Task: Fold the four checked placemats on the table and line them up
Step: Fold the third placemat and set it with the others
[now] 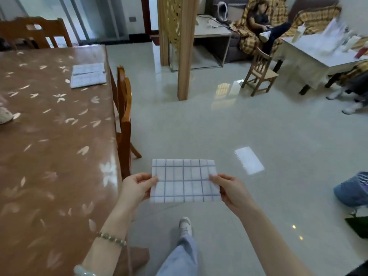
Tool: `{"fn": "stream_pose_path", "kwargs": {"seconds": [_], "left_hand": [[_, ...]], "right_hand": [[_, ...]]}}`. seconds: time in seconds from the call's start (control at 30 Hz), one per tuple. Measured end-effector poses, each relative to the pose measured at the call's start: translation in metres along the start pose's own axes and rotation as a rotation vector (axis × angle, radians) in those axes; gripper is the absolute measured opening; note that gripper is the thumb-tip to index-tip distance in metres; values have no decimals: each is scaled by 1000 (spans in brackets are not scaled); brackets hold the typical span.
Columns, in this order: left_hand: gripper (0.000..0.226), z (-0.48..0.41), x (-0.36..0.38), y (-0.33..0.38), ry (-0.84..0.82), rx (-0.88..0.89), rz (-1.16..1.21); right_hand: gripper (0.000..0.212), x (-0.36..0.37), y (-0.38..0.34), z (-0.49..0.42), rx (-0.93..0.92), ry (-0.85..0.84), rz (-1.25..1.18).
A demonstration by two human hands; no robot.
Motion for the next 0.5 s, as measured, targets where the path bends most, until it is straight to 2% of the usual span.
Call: {"fn": "stream_pose_path", "kwargs": {"seconds": [0.23, 0.4, 0.5], "left_hand": [[8, -108, 9, 72, 76, 57, -7], [25, -163, 0, 125, 146, 71, 4], [25, -197, -1, 148, 213, 71, -19]], "right_hand": [[22, -12, -92, -117, 50, -36, 61], [19, -1, -158, -193, 38, -113, 117], [21, 5, -189, -237, 62, -158, 142]]}}
Point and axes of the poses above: each hand's wrist, its own z-axis away from the middle knuckle, its own x-axis out of the palm, y = z × x, the point moved 1 cm from there along -z, towards the middle knuckle, and after that the axes turned 14 degrees about -y, right-handed, at the moved point
